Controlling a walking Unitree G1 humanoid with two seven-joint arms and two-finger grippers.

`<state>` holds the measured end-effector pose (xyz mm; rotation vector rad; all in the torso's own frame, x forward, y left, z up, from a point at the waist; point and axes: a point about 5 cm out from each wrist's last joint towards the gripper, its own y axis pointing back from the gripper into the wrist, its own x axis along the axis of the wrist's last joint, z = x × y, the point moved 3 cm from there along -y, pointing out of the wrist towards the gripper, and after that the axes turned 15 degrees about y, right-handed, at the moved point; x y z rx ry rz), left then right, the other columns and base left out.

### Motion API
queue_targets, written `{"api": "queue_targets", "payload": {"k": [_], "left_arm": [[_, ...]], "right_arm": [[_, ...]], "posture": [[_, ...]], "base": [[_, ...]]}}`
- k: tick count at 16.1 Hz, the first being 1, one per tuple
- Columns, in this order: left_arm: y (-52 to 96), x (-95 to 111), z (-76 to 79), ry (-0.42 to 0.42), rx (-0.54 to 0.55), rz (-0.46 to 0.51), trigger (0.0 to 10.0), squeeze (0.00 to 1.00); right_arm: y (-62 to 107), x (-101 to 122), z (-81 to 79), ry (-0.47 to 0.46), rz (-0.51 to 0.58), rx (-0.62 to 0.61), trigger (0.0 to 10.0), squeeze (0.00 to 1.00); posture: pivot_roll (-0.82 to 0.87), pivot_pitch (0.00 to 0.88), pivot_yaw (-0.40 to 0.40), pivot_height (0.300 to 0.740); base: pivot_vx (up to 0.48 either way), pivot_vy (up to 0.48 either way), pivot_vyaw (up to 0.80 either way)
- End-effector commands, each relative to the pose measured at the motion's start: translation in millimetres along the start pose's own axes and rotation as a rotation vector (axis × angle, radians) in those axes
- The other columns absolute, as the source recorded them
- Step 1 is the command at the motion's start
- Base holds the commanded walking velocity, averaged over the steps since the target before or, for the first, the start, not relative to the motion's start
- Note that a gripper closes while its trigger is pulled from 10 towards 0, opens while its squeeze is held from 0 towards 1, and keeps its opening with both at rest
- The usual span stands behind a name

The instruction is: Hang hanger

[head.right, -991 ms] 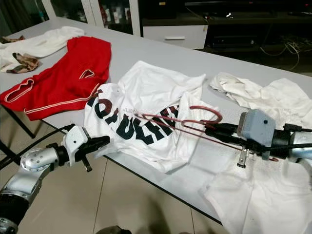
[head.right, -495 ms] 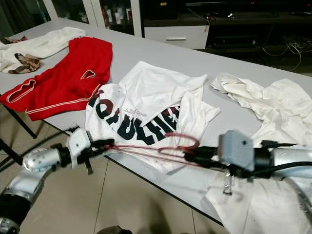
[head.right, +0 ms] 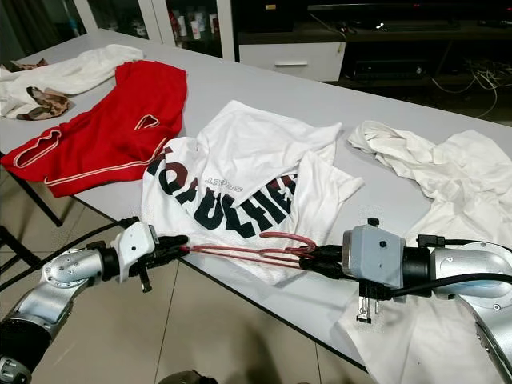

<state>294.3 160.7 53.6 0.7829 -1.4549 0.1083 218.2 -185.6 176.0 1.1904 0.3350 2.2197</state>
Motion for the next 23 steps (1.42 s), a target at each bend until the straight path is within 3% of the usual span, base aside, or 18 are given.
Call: {"api": "queue_targets", "payload": {"k": [1, 2, 5, 8, 9, 11, 14, 17, 18, 22, 23], "left_arm": [[5.1, -9, -3.6, -0.005, 0.001, -0.066, 10.0, 0.0], [5.8, -11, -2.8, 0.017, -0.009, -0.061, 10.0, 1.0], [4.0, -11, -1.3, 0.065, -0.022, -0.03, 10.0, 1.0], [2.2, -16, -3.2, 0.033, 0.014, -0.054, 10.0, 1.0], [1.3, -14, -4.2, 0.017, 0.022, -0.049, 10.0, 0.0], [0.5, -16, -2.3, 0.023, 0.005, -0.061, 10.0, 0.0], [-0.9, -40, 14.7, 0.075, -0.088, -0.186, 10.0, 0.0], [-6.7, -42, 20.9, 0.102, -0.113, -0.196, 10.0, 0.0], [-8.8, -35, 20.2, 0.112, -0.111, -0.149, 10.0, 1.0], [-12.0, -8, 9.5, 0.102, -0.06, -0.003, 10.0, 1.0], [-11.3, 1, 1.8, 0.067, -0.002, 0.046, 10.0, 1.0]], "right_arm": [[5.6, -8, 6.1, 0.014, -0.053, -0.024, 10.0, 0.0], [12.7, -16, 10.5, 0.011, -0.097, -0.047, 10.0, 0.0], [25.1, -26, 22.6, 0.019, -0.155, -0.091, 10.0, 0.0], [25.3, -26, 25.5, 0.031, -0.149, -0.1, 10.0, 0.0], [23.2, -28, 26.9, 0.039, -0.153, -0.104, 10.0, 0.0], [21.0, -27, 27.7, 0.044, -0.145, -0.104, 10.0, 0.0], [20.2, -25, 33.2, 0.06, -0.138, -0.129, 10.0, 0.0], [19.6, -21, 34.9, 0.065, -0.119, -0.14, 10.0, 0.0], [19.7, -21, 35.6, 0.067, -0.12, -0.142, 10.0, 0.0], [18.6, -21, 39.0, 0.075, -0.117, -0.152, 10.0, 0.0], [17.2, -20, 40.6, 0.08, -0.112, -0.154, 10.0, 0.0]], "posture": [[-0.11, 0.0, 0.09, 0.736], [-0.11, 0.0, 0.092, 0.736], [-0.12, 0.0, 0.093, 0.736], [-0.12, 0.0, 0.09, 0.736], [-0.11, 0.0, 0.088, 0.736], [-0.11, 0.0, 0.086, 0.736], [-0.12, 0.0, 0.086, 0.736], [-0.12, 0.0, 0.087, 0.736], [-0.12, 0.0, 0.087, 0.736], [-0.12, 0.0, 0.085, 0.736], [-0.11, 0.0, 0.083, 0.736]], "base": [[0.0, 0.0, 0.0], [0.0, 0.0, 0.0], [0.0, 0.0, 0.0], [0.0, 0.0, 0.0], [0.0, 0.0, 0.0], [0.0, 0.0, 0.0], [0.0, 0.0, 0.0], [0.0, 0.0, 0.0], [0.0, 0.0, 0.0], [0.0, 0.0, 0.0], [0.0, 0.0, 0.0]]}}
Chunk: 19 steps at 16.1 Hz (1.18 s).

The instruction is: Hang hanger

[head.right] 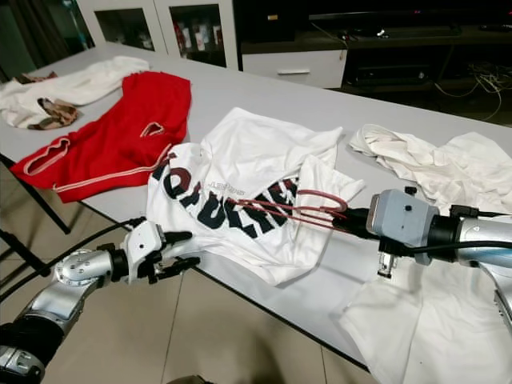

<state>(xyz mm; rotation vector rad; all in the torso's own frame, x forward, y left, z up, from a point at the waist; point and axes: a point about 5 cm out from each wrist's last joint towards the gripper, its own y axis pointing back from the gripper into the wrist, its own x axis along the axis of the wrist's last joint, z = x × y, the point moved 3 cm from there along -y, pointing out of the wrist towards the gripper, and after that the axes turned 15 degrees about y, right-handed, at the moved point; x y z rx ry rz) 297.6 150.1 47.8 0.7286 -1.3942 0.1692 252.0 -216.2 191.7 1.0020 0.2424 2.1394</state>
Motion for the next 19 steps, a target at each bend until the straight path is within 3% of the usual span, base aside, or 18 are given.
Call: {"api": "queue_targets", "payload": {"k": [1, 2, 3, 7, 8, 11, 13, 14, 15, 17, 19], "left_arm": [[0.9, 6, -4.2, -0.028, 0.028, 0.023, 10.0, 1.0], [2.4, 19, -11.1, -0.023, 0.079, 0.109, 10.0, 0.41], [4.9, 28, -14.2, 0.006, 0.096, 0.172, 10.0, 0.0], [7.1, 28, -9.5, 0.048, 0.067, 0.192, 10.0, 0.0], [9.5, 21, -6.5, 0.056, 0.044, 0.163, 10.0, 1.0], [17.3, 7, -1.8, 0.033, -0.008, 0.059, 10.0, 1.0], [24.7, 7, -13.8, -0.039, 0.064, 0.027, 10.0, 1.0], [27.9, 7, -20.6, -0.062, 0.106, 0.017, 10.0, 0.67], [30.1, 7, -25.8, -0.069, 0.137, 0.006, 10.0, 0.0], [30.6, 5, -28.2, -0.059, 0.149, -0.006, 10.0, 0.0], [26.3, -3, -23.7, 0.003, 0.121, -0.022, 10.0, 0.0]], "right_arm": [[-2.4, 3, 2.6, 0.024, 0.009, 0.0, 10.0, 0.0], [-3.9, 5, 5.2, 0.027, 0.022, -0.008, 10.0, 0.0], [-5.4, 7, 8.5, 0.025, 0.04, -0.02, 10.0, 0.0], [-7.9, 8, 11.5, 0.023, 0.056, -0.032, 10.0, 0.0], [-8.4, 8, 11.9, 0.024, 0.057, -0.035, 10.0, 0.0], [-8.7, 8, 11.8, 0.025, 0.059, -0.039, 10.0, 0.0], [-10.3, 8, 10.5, 0.021, 0.066, -0.037, 10.0, 0.0], [-11.2, 9, 10.1, 0.021, 0.07, -0.036, 10.0, 0.0], [-11.7, 9, 10.1, 0.021, 0.074, -0.036, 10.0, 0.0], [-12.0, 10, 10.3, 0.022, 0.079, -0.037, 10.0, 0.0], [-11.9, 11, 10.6, 0.023, 0.086, -0.041, 10.0, 0.0]], "posture": [[-0.11, 0.0, 0.083, 0.736], [-0.11, 0.0, 0.079, 0.736], [-0.11, 0.0, 0.078, 0.736], [-0.1, 0.0, 0.074, 0.736], [-0.1, 0.0, 0.074, 0.736], [-0.1, 0.0, 0.074, 0.736], [-0.1, 0.0, 0.074, 0.736], [-0.09, 0.0, 0.075, 0.736], [-0.09, 0.0, 0.075, 0.736], [-0.09, 0.0, 0.075, 0.736], [-0.1, 0.0, 0.077, 0.736]], "base": [[0.0, 0.0, 0.0], [0.0, 0.0, 0.0], [0.0, 0.0, 0.0], [0.0, 0.0, 0.0], [0.0, 0.0, 0.0], [0.0, 0.0, 0.0], [0.0, 0.0, 0.0], [0.0, 0.0, 0.0], [0.0, 0.0, 0.0], [0.0, 0.0, 0.0], [0.0, 0.0, 0.0]]}}
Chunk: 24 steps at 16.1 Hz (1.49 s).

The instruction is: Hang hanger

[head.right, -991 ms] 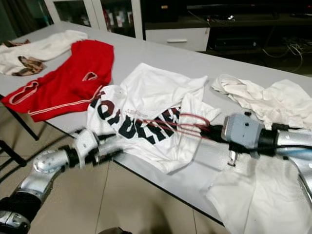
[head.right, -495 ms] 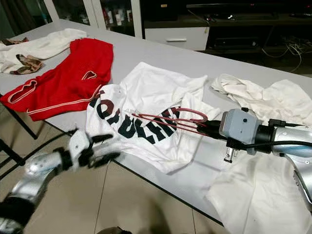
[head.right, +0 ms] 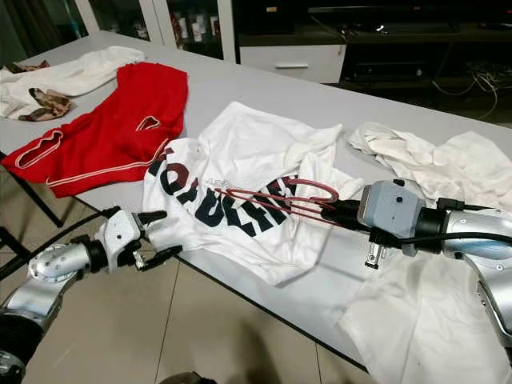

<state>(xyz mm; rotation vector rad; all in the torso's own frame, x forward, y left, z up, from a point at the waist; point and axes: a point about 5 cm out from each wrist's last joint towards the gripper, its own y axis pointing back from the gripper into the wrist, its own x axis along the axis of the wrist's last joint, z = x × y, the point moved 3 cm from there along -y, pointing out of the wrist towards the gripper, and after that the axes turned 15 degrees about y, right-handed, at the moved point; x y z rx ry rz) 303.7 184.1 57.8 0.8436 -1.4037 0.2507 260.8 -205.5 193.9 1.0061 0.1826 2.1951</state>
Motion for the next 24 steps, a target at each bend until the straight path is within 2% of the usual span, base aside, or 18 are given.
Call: {"api": "queue_targets", "payload": {"k": [1, 3, 6, 7, 8, 11, 15, 18, 21, 24], "left_arm": [[-1.3, -4, 1.6, 0.024, -0.015, -0.017, 10.0, 0.0], [-5.0, -16, 14.1, 0.08, -0.092, -0.068, 10.0, 0.0], [-6.5, -20, 18.9, 0.117, -0.133, -0.106, 10.0, 0.0], [-6.7, -22, 19.8, 0.132, -0.143, -0.113, 5.2, 0.0], [-6.7, -23, 21.4, 0.154, -0.161, -0.121, 0.0, 0.0], [-5.2, -23, 27.3, 0.176, -0.204, -0.123, 0.0, 0.0], [-6.7, -18, 27.4, 0.132, -0.207, -0.091, 0.0, 0.0], [-10.8, -12, 27.4, 0.129, -0.198, -0.056, 0.0, 0.0], [-15.7, 0, 17.9, 0.095, -0.135, 0.009, 0.0, 0.0], [-19.2, 15, 10.1, 0.077, -0.097, 0.072, 0.0, 0.0]], "right_arm": [[-0.9, 6, 4.2, 0.023, 0.022, -0.013, 10.0, 0.0], [0.7, 6, 4.4, 0.026, 0.017, -0.016, 10.0, 0.0], [3.6, 6, 5.2, 0.03, 0.011, -0.021, 10.0, 0.0], [3.3, 7, 5.4, 0.031, 0.013, -0.022, 10.0, 0.0], [2.0, 8, 5.4, 0.034, 0.018, -0.022, 10.0, 0.0], [2.2, 9, 6.0, 0.037, 0.021, -0.021, 10.0, 0.0], [6.6, 12, 3.2, 0.017, 0.034, 0.006, 10.0, 0.0], [16.4, 20, 3.1, -0.03, 0.073, 0.007, 10.0, 0.0], [30.5, 27, -2.9, -0.077, 0.086, 0.065, 10.0, 0.0], [30.1, 34, -12.9, -0.095, 0.103, 0.124, 10.0, 0.0]], "posture": [[-0.1, 0.0, 0.077, 0.736], [-0.11, 0.0, 0.082, 0.736], [-0.11, 0.0, 0.082, 0.736], [-0.11, 0.0, 0.082, 0.736], [-0.12, 0.0, 0.084, 0.736], [-0.12, 0.0, 0.084, 0.736], [-0.12, 0.0, 0.08, 0.736], [-0.13, 0.0, 0.082, 0.736], [-0.14, 0.0, 0.083, 0.736], [-0.14, 0.0, 0.085, 0.736]], "base": [[0.0, 0.0, 0.0], [0.0, 0.0, 0.0], [0.0, 0.0, 0.0], [0.0, 0.0, 0.0], [0.0, 0.0, 0.0], [0.0, 0.0, 0.0], [0.0, 0.0, 0.0], [0.0, 0.0, 0.0], [0.0, 0.0, 0.0], [0.0, 0.0, 0.0]]}}
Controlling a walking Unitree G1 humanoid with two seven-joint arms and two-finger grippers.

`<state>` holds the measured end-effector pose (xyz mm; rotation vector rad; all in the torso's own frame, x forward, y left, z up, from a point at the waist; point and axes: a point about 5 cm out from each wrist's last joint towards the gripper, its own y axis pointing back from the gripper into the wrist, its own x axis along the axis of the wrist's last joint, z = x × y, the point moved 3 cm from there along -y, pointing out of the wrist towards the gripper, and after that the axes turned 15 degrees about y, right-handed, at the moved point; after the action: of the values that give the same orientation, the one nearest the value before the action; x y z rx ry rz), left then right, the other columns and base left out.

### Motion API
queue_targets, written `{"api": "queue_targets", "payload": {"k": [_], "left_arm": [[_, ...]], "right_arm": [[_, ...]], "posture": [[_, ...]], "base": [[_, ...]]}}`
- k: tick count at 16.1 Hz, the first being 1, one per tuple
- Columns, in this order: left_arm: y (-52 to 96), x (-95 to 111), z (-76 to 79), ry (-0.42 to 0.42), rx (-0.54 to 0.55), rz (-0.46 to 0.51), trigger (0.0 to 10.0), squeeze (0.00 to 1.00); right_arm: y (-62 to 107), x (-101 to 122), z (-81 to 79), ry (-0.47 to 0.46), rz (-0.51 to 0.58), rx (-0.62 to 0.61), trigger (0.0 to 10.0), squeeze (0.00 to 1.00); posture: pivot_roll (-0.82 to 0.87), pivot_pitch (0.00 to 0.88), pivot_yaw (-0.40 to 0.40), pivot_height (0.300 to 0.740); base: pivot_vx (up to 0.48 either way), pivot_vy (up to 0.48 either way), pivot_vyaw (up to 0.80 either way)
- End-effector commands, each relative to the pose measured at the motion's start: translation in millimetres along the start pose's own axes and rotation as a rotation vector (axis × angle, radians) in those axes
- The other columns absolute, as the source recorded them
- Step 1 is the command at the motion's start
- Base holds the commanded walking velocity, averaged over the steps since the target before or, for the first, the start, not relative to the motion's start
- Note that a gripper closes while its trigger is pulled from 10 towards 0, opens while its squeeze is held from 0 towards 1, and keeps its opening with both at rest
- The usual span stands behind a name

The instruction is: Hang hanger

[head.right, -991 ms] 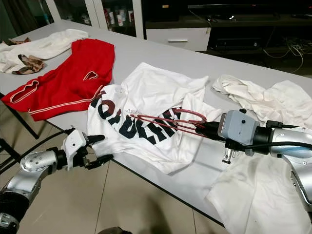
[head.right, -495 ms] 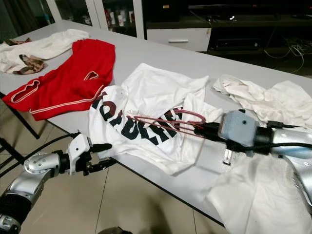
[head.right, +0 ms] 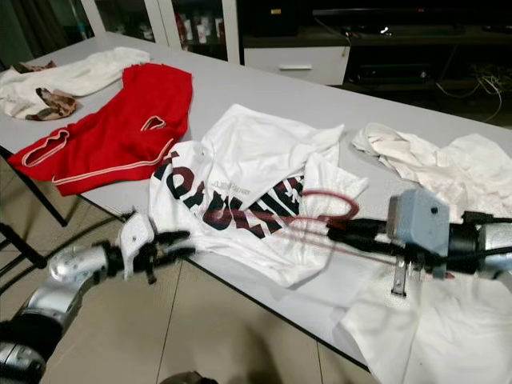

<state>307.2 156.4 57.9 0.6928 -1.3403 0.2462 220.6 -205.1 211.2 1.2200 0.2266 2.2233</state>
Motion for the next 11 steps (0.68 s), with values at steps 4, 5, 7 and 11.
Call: {"api": "queue_targets", "payload": {"k": [4, 5, 7, 11], "left_arm": [[-5.7, 24, -4.5, -0.024, 0.0, 0.084, 0.0, 0.0], [-6.7, 22, -3.0, -0.024, -0.007, 0.082, 0.0, 0.0], [-6.2, 22, -2.6, -0.023, -0.01, 0.081, 0.0, 0.0], [-4.9, 21, -2.4, -0.021, -0.011, 0.079, 0.0, 0.0]], "right_arm": [[-16.8, 6, -19.1, 0.01, 0.012, 0.089, 10.0, 0.0], [-19.6, 1, -22.1, 0.031, -0.022, 0.096, 10.0, 0.0], [-18.8, -1, -19.4, 0.036, -0.033, 0.082, 10.0, 0.0], [-21.5, -1, -14.8, 0.089, -0.074, 0.069, 10.0, 0.0]], "posture": [[-0.14, 0.0, 0.085, 0.736], [-0.14, 0.0, 0.085, 0.736], [-0.14, 0.0, 0.087, 0.736], [-0.14, 0.0, 0.085, 0.736]], "base": [[0.0, 0.0, 0.0], [0.0, 0.0, 0.0], [0.0, 0.0, 0.0], [0.0, 0.0, 0.0]]}}
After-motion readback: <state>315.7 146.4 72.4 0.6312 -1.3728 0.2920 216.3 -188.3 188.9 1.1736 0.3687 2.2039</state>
